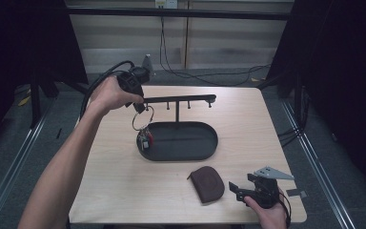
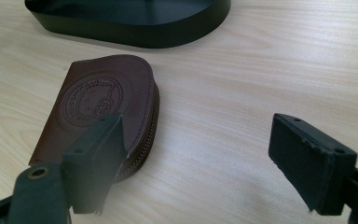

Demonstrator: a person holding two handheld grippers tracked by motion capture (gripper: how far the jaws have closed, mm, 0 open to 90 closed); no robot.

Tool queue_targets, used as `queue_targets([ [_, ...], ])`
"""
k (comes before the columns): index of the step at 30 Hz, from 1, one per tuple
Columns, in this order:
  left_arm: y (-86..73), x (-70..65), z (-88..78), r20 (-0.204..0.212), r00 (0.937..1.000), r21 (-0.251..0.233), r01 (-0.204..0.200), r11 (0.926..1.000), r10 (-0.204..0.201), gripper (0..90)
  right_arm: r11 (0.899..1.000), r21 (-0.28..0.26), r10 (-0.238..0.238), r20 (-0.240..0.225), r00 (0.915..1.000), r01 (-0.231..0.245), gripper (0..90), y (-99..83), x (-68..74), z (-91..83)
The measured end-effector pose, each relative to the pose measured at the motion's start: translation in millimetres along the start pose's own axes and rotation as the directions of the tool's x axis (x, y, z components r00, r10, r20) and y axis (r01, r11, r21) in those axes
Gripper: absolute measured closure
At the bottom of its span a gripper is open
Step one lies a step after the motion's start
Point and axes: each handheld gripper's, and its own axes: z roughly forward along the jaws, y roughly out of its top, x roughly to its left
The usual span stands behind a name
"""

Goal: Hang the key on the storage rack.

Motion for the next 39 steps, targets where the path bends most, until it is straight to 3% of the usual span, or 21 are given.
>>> queue_targets([
  [8,0.3,7.4,2.4,-0.003,0.9998,0.005,0.021,0.9998,-0.021,87.5,1.000,-0.001,-0.004,0.001,1.0000,0.004,18.6,-0.3,0.7,-0.8],
  [21,0.1,10.3,4.2,-0.029,0.9982,-0.031,0.052,0.9981,-0.053,84.9,1.000,0.003,-0.007,0.007,1.0000,0.007,18.6,-0.2,0.8,-0.4],
  [39,-35.1,16.5,-2.6,0.079,0.9938,-0.098,0.086,0.9915,-0.078,75.2,1.000,0.013,-0.010,0.019,0.9998,0.009,18.6,1.0,1.5,2.6],
])
